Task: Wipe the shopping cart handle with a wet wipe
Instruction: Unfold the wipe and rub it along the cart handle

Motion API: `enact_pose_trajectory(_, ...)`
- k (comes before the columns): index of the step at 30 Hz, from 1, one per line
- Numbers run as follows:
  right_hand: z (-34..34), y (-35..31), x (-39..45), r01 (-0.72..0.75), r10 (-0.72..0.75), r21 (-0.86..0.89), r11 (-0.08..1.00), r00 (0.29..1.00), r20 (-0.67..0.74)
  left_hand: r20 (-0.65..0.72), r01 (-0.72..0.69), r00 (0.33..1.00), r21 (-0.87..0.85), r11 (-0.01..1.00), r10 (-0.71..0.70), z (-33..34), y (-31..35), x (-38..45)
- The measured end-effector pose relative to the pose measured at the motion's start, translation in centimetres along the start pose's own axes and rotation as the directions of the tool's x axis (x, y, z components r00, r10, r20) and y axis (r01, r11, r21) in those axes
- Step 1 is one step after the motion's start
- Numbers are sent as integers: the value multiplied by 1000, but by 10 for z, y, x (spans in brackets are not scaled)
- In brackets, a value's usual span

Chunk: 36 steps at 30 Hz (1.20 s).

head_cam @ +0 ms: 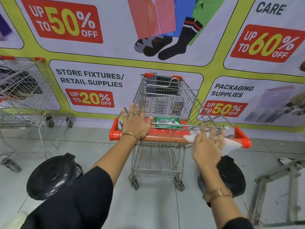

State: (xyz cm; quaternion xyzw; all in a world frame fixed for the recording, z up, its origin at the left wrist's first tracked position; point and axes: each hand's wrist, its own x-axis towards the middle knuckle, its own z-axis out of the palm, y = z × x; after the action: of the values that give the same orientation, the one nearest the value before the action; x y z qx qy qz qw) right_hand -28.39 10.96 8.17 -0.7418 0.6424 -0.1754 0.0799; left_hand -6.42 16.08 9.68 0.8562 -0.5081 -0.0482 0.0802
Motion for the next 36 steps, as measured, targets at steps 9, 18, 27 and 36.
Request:
enact_pose_trajectory(9, -15, 42, 16, -61, 62, -40, 997, 997, 38, 19, 43, 999, -34, 999, -42, -4, -6, -2)
enact_pose_trajectory(18, 2, -25, -14, 106, -105, -1, 994, 991, 78, 3, 12, 1000, 4, 1000, -12, -3, -2, -5)
enact_pose_trajectory(27, -11, 9, -4, -36, 36, -10, 999, 999, 38, 4, 21, 1000, -14, 1000, -21, -2, -2, -7)
enact_pose_trajectory(36, 4, -43, -23, 222, -217, -21, 975, 966, 142, 1, 24, 1000, 0, 1000, -24, -5, -7, -4)
